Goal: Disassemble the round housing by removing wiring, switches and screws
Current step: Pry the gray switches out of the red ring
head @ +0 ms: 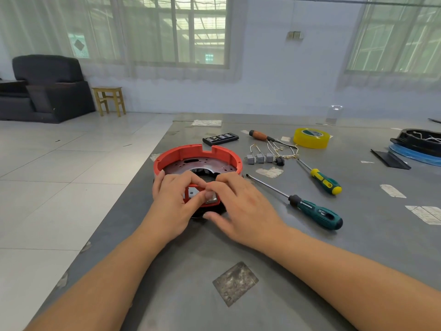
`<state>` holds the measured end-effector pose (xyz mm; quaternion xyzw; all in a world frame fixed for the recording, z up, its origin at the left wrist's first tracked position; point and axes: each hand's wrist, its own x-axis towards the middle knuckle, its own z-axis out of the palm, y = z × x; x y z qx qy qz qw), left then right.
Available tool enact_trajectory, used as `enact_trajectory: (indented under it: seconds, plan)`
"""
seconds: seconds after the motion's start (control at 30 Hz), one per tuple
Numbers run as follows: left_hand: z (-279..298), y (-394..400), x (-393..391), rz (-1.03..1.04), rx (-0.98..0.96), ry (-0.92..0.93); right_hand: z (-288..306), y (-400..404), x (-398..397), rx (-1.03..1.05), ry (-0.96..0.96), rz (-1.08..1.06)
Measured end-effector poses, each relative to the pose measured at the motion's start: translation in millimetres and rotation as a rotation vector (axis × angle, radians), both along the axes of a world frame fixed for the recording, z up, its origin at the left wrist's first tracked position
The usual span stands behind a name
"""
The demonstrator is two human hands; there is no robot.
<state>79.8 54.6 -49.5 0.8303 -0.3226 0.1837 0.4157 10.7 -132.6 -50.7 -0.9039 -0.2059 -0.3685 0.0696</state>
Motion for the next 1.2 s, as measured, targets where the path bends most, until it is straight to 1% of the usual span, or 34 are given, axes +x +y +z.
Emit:
enact_trajectory:
  seconds: [0.2, 0.33, 0.4, 0.57, 0.67, 0.77, 0.87, 0.97, 1.0, 1.03, 1.13, 1.2]
  plan:
    - [1.5, 0.8, -0.3, 0.002, 0.002, 0.006, -0.5, 8.5, 16.5, 0.155, -0.030, 0.076]
    - [3.0, 2.5, -3.3, -0.019, -0.033, 0.018, -2.1, 3.4, 12.6, 0.337, 0.033, 0.133]
    - [4.5, 3.8, -5.9, -0.031, -0.046, 0.012, -1.3, 1.8, 9.7, 0.461, 0.050, 0.173]
    - [9.8, 1.5, -17.8, -0.039, 0.064, -0.125, 1.8, 2.2, -2.2, 0.862, 0.169, 0.281]
    - [12.2, -2.8, -21.5, -0.043, 0.032, -0.154, 5.5, 0.7, -6.2, 1.014, 0.250, 0.317]
    - [12.0, -5.0, -21.4, -0.065, -0.037, -0.116, 6.5, -0.5, -6.4, 1.020, 0.314, 0.306]
    - [11.3, -4.9, -21.2, -0.050, -0.044, -0.091, 9.2, -4.1, -7.3, 0.982, 0.359, 0.292]
    - [11.9, -3.9, -20.1, -0.050, -0.025, -0.093, 16.0, -16.2, -8.9, 0.753, 0.341, 0.222]
    - [11.6, -3.7, -19.5, -0.059, -0.023, -0.085, 17.0, -19.9, -8.5, 0.715, 0.349, 0.213]
    - [11.6, -3.8, -19.7, -0.072, -0.027, -0.074, 16.9, -22.4, -7.4, 0.740, 0.375, 0.224]
    - [13.2, -5.1, -21.7, -0.095, -0.038, -0.057, 16.2, -26.0, -4.5, 1.033, 0.546, 0.361]
    - [12.3, -5.2, -21.3, -0.083, -0.029, -0.065, 13.5, -29.8, -0.9, 1.140, 0.615, 0.414]
